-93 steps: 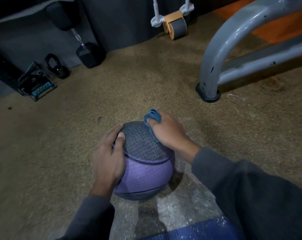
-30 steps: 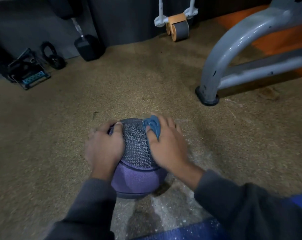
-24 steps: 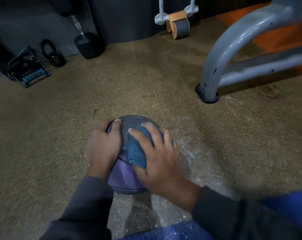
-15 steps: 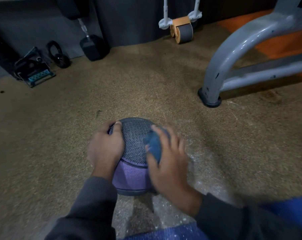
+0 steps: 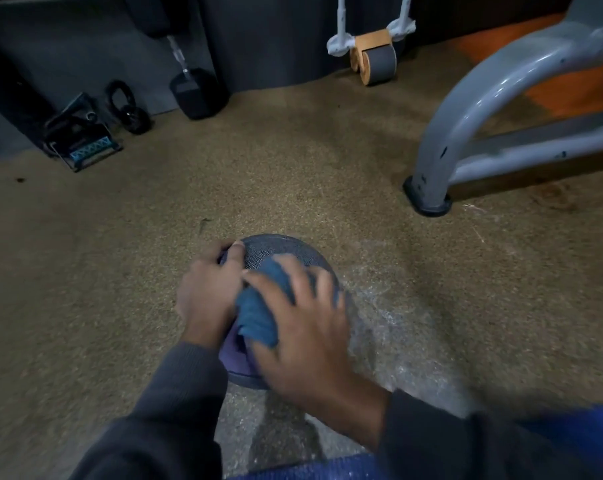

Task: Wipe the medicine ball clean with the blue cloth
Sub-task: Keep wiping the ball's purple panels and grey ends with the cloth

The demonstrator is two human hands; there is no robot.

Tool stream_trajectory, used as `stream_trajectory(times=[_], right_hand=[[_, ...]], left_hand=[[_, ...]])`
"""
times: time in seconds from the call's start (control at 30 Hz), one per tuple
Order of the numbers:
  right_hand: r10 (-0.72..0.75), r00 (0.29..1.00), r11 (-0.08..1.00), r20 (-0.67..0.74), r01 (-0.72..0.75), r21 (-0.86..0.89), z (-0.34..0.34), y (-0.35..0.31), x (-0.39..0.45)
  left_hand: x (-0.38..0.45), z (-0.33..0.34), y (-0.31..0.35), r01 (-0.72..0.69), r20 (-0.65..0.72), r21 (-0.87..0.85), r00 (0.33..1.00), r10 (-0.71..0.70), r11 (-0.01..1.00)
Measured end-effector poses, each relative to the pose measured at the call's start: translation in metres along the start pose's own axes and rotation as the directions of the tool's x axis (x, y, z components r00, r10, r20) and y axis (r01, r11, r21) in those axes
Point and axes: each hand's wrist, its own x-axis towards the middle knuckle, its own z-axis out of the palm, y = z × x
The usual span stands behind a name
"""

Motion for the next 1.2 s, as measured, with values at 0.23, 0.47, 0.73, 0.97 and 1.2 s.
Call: stream_trajectory(times=[0.23, 0.47, 0.73, 0.97, 1.2], right_hand=[[0.361, 0.927, 0.899, 0.104, -0.376, 0.224, 0.004, 0.067, 0.065], [-0.045, 0.999, 0.997, 0.015, 0.046, -0.064, -0.004, 0.015, -0.002], [0.450, 0.888, 0.861, -0.094, -0.403, 0.309, 0.012, 0.054, -0.001], [0.021, 1.000, 0.998, -0.018, -0.020, 0.055, 0.001, 0.016, 0.004], [0.548, 0.825, 0.689, 0.141, -0.540, 0.482, 0.018, 0.076, 0.033]], left_hand=[[-0.004, 0.001, -0.001, -0.015, -0.040, -0.012, 0.999, 0.014, 1.000], [-0.005, 0.000, 0.001, -0.007, -0.018, -0.022, 1.000, 0.007, 1.000], [-0.007, 0.004, 0.001, 0.051, -0.092, -0.034, 0.994, -0.054, 0.998], [-0.013, 0.001, -0.003, -0.009, -0.064, -0.045, 0.998, 0.006, 0.999], [-0.016, -0.004, -0.015, -0.064, -0.085, -0.144, 0.995, 0.053, 0.987]])
